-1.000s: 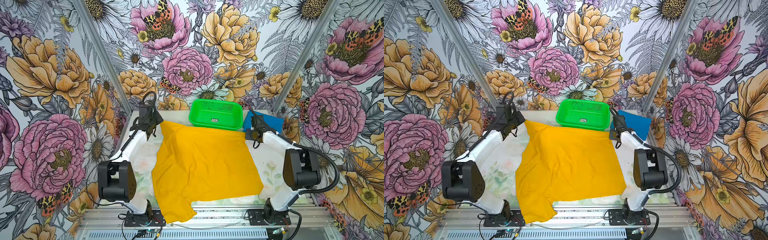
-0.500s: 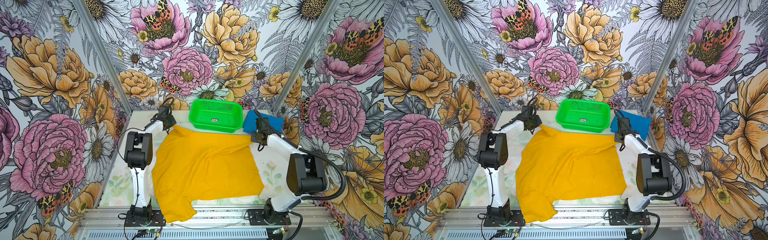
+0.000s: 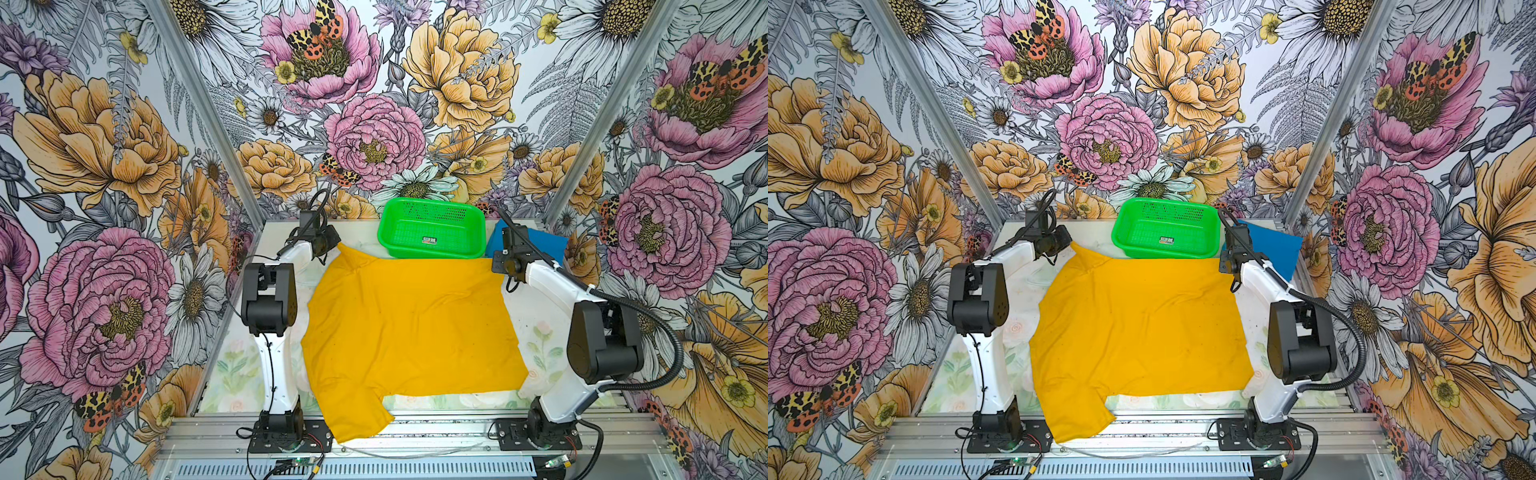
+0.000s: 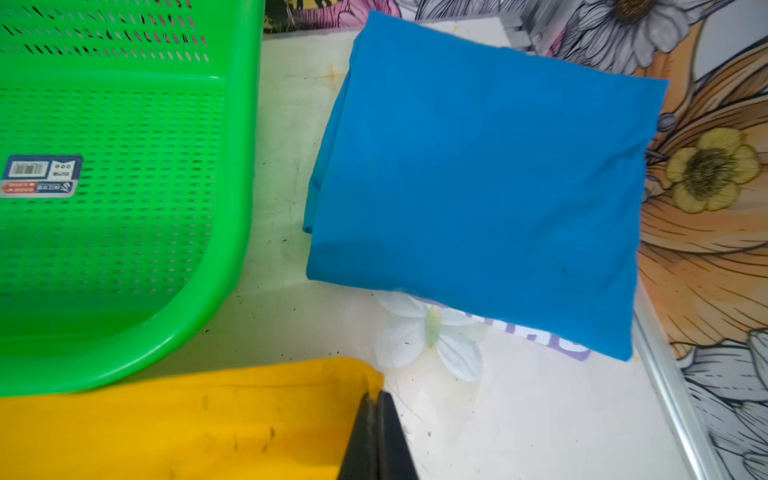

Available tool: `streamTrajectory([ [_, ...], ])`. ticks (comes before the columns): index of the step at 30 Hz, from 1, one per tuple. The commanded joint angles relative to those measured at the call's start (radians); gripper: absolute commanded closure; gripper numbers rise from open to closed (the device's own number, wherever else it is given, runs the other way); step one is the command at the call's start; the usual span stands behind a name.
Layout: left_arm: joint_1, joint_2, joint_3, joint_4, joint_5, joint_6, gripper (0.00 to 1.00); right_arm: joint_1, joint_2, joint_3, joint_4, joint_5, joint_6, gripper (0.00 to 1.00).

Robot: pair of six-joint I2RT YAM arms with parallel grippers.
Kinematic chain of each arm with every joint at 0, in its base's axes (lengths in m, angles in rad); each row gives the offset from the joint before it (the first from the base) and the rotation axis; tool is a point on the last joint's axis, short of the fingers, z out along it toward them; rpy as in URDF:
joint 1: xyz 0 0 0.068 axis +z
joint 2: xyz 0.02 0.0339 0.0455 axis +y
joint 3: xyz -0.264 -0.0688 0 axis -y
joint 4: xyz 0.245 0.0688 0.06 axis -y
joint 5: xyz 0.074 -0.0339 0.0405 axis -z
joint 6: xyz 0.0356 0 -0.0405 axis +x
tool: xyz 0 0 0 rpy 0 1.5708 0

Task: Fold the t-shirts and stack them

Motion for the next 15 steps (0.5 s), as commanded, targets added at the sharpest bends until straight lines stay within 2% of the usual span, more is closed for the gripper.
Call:
streamTrajectory([
  [1, 0.009, -0.046, -0.03, 0.043, 0.026, -0.001, 1.0, -0.003, 0.041, 0.017, 0.078, -0.053, -0.008, 1.0],
  [11, -0.014, -0.449, -0.461, 0.134, 0.0, -0.037, 1.0, -0.019, -0.157, -0.194, 0.195, -0.171, -0.054, 1.0],
  [15, -0.022, -0.596, -0.618, 0.127, -0.025, -0.067, 1.0, -0.044, -0.256, -0.295, 0.193, -0.219, -0.018, 1.0],
])
